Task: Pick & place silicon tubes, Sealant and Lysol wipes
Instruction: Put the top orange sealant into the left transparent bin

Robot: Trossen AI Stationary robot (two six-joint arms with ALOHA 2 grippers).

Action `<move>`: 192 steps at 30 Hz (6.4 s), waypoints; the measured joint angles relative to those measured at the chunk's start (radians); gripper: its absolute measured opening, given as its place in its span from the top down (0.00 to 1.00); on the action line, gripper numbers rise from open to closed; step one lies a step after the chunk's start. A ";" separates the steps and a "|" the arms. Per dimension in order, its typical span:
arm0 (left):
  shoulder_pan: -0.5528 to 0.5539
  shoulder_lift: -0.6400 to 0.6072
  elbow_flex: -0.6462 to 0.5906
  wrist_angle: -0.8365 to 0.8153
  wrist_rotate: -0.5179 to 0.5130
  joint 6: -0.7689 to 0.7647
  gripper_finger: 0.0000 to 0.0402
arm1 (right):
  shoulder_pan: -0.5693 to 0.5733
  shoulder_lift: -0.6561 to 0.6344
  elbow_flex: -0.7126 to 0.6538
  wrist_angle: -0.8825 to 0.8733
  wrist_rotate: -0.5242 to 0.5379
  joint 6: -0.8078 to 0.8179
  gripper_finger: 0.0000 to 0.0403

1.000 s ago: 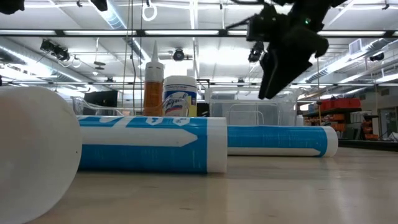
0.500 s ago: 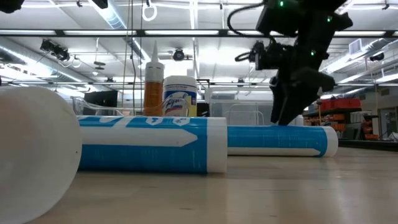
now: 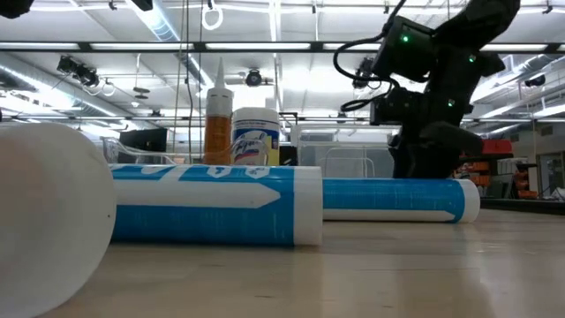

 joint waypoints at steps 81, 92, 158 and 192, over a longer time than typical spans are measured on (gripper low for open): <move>0.003 -0.005 0.000 0.042 -0.104 0.143 0.45 | 0.115 -0.134 0.348 0.200 0.067 -0.231 0.50; 0.003 0.043 0.000 0.171 -0.092 0.162 0.45 | 0.107 -0.126 0.348 0.276 0.058 -0.220 0.50; 0.104 0.226 -0.001 0.471 -0.124 0.150 0.93 | 0.067 -0.102 0.347 0.322 0.061 -0.157 0.31; 0.159 0.175 0.022 -0.137 -0.088 -0.161 0.75 | 0.072 -0.100 0.347 0.156 0.085 -0.115 0.41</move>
